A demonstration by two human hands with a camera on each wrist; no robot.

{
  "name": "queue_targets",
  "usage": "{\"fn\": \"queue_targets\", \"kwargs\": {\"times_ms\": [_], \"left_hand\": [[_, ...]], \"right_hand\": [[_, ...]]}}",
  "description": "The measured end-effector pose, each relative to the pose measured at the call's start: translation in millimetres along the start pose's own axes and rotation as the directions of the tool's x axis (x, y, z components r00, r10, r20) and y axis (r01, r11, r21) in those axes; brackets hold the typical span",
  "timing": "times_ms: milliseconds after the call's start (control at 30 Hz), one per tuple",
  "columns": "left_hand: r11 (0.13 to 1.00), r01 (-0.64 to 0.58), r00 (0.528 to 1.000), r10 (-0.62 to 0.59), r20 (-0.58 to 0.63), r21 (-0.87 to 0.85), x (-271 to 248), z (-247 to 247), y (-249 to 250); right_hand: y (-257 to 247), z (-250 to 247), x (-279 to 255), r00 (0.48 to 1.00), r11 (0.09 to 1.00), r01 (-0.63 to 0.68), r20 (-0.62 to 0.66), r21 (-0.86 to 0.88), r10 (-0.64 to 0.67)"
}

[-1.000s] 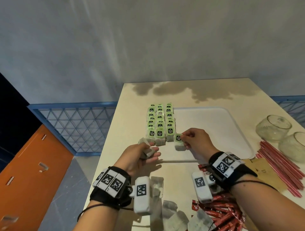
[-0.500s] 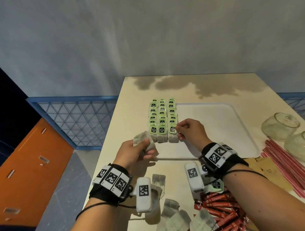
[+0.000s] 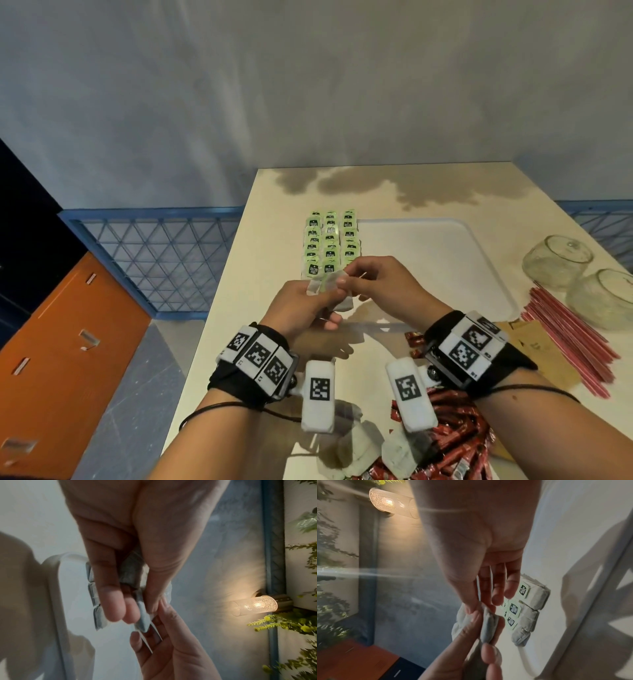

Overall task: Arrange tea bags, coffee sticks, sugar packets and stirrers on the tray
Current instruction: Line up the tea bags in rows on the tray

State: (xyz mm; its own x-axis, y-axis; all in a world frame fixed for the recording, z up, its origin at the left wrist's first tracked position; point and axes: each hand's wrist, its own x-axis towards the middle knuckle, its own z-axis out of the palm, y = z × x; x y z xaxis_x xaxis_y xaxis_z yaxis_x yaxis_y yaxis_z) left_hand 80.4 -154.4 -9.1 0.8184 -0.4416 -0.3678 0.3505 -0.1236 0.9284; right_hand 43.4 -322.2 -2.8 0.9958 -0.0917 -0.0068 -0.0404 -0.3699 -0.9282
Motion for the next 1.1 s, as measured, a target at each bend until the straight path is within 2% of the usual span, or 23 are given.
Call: {"fn": "queue_targets", "kwargs": {"times_ms": [67, 133, 200, 300, 533, 667, 833, 967, 1033, 1100], "left_hand": [[0.999, -0.032, 0.997, 0.034, -0.073, 0.022, -0.8, -3.4, -1.7], [0.993, -0.101, 0.971, 0.11, -0.213, 0.052, -0.5, -5.6, -4.8], [0.982, -0.165, 0.937, 0.186, -0.294, 0.095, -2.2, -1.3, -6.5], [0.968, -0.207, 0.939, 0.237, -0.249, 0.143, -5.6, 13.7, -6.5], [0.984, -0.176, 0.957, 0.168, -0.238, -0.011, -0.8, 20.1, -1.0], [0.988, -0.155, 0.958, 0.144, -0.248, -0.027, 4.5, 18.0, 2.6], [0.996, -0.091, 0.966, 0.081, -0.247, -0.027, 9.8, 11.7, -0.4], [0.999, -0.01, 0.984, 0.002, -0.181, -0.044, 11.0, 8.3, -3.5], [0.996, 0.03, 0.985, -0.043, -0.167, -0.078, 9.9, 4.4, -5.0], [0.984, 0.06, 0.981, -0.089, -0.17, -0.166, 8.2, -2.6, -4.0]], "right_hand": [[-1.0, -2.5, -2.3, 0.998, 0.999, -0.014, -0.068, 0.036, 0.017], [-0.8, -4.1, -3.0, 0.986, 0.997, -0.038, -0.158, 0.062, 0.047], [0.1, -1.4, -3.8, 0.974, 0.999, -0.043, -0.223, -0.031, 0.035], [-1.6, 9.2, -6.7, 0.977, 0.987, -0.033, -0.215, -0.156, -0.001], [-9.0, 12.6, -12.4, 0.983, 0.979, 0.045, -0.168, -0.198, -0.079], [-7.1, 10.8, -11.2, 0.985, 0.964, 0.089, -0.118, -0.25, -0.122], [-4.8, -4.2, -0.2, 0.981, 0.968, 0.034, -0.176, -0.247, -0.08], [2.5, -2.9, 7.8, 0.998, 0.985, -0.011, -0.062, -0.172, 0.0], [11.8, -0.1, 11.4, 0.996, 0.985, -0.08, -0.04, -0.152, 0.075], [23.3, 1.5, 16.2, 0.987, 0.964, -0.161, -0.034, -0.209, 0.157]]}}
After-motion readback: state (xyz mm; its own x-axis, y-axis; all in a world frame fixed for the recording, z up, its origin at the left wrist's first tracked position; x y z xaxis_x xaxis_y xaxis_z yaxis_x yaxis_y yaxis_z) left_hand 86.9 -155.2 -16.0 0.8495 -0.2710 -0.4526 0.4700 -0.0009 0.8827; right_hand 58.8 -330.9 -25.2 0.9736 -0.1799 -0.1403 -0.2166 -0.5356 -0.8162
